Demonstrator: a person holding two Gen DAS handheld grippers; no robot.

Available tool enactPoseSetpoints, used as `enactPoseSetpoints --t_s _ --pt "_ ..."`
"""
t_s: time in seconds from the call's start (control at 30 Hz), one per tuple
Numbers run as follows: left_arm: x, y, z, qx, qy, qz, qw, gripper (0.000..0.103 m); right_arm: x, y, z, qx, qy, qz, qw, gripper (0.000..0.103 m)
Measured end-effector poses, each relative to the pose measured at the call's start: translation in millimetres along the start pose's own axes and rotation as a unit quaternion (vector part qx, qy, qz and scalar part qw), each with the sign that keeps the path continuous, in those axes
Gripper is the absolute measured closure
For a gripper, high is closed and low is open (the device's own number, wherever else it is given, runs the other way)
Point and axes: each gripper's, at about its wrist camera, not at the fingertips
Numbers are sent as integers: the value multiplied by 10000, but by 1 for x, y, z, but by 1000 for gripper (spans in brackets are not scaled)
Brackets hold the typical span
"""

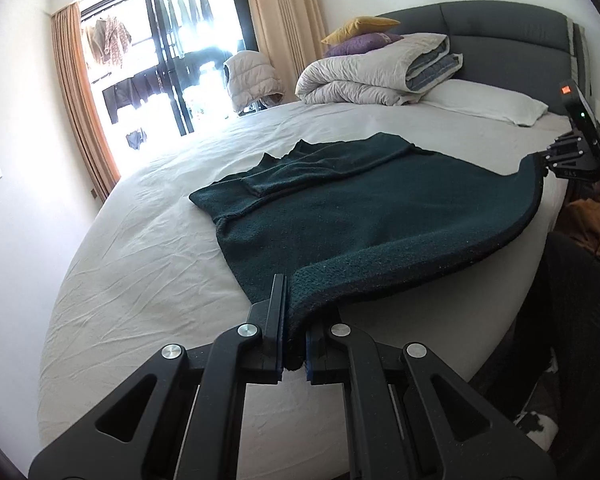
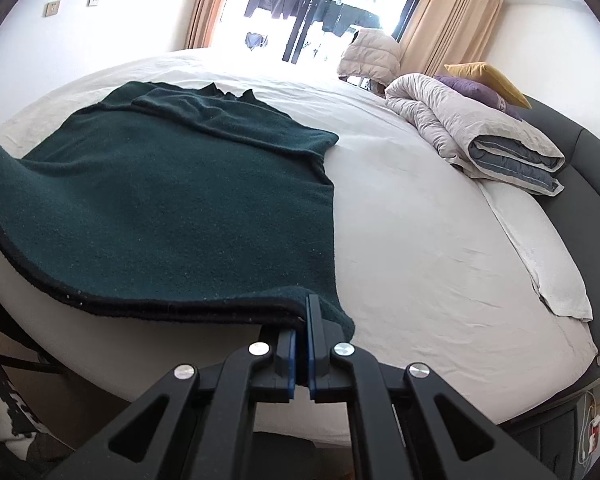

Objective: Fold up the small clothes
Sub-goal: 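Lift the hem with both grippers and fold it toward the collar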

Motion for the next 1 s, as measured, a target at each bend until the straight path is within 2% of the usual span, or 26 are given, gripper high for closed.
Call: enactPoseSetpoints --t_s 0.37,0.53,0.73,1.0 --pt "-32 -34 -10 260 569 -915 9938 98 21 -39 -10 272 -378 498 9977 100" --pt "-53 -52 -9 328 670 -1244 9894 98 29 -61 -12 413 -498 630 9959 100" --pt "-76 -89 8 257 457 -1118 9924 98 44 -96 -3 449 -673 833 9932 100" --pt "-113 -153 71 -20 379 -986 9944 98 67 -166 45 269 -673 879 9935 100"
Point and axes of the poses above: each gripper's, at about its wrist camera, not at the fingertips, and z roughly the way its jaws point, x to its right, y to its underside, and after that the axes turned 10 degrees about -x, right-handed
